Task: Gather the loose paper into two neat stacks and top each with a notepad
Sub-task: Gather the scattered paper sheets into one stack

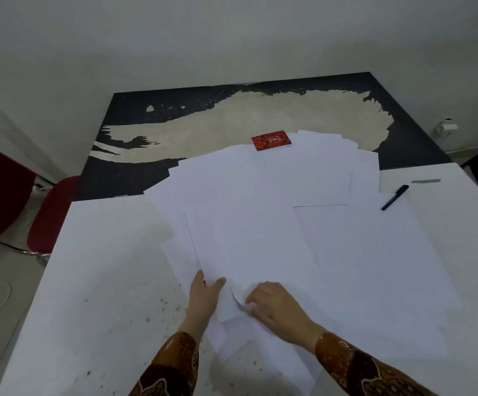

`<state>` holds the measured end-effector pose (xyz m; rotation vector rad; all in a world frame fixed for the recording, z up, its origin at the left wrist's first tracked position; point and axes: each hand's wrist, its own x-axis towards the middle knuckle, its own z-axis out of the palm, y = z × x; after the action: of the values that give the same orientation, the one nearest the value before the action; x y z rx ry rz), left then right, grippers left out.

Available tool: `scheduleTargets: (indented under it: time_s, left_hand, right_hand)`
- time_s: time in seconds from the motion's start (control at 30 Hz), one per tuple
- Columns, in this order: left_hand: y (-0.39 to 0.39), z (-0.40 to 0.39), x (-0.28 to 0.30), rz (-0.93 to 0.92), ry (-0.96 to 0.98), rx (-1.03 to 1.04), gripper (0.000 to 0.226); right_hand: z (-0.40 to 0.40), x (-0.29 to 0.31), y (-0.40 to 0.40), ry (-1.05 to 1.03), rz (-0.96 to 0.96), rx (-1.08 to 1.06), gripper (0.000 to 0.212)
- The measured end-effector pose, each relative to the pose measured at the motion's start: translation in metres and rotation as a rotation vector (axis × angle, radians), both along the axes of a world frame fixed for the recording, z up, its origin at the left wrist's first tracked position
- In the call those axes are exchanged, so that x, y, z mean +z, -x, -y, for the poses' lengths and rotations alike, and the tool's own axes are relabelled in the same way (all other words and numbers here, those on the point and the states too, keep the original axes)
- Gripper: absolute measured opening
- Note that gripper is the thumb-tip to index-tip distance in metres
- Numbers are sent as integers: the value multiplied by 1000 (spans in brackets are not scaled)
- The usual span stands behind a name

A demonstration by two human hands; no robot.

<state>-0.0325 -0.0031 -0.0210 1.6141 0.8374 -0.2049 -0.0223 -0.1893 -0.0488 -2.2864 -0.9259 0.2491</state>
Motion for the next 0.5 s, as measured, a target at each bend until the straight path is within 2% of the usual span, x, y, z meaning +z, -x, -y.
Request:
scheduleTargets:
  time_s: [0.03,0.1,0.17,0.2,0.27,0.33,0.43,0.5]
  left_hand:
    - [0,-2,-4,-1,-10,-10,47]
    - [1,0,-4,-11,-6,-16,52]
    - [-1,1,-6,-3,-17,-14,57]
    - [-1,2,-5,-3,-23,-7,54]
    - [-1,2,-6,1,-31,-2,47]
    - [-1,1,-10,3,-53,-20,46]
    - [1,-1,-20,-13,-76,-37,58]
    - [7,0,-19,9,-69,-30,57]
  right_hand:
    - [3,0,-7,-39,41,-90,48]
    - [14,-3,-30,-39,64,-426,51]
    - [29,-4,-52,140,-101,-699,64]
    - [34,-5,-58,235,-176,-745,72]
    - [38,-8,-60,334,-203,-703,78]
    - [31,-11,-50,358,-174,-576,76]
    - [22,-12,-34,255,-190,-482,68]
    - [34,-9,-31,153,-196,-585,64]
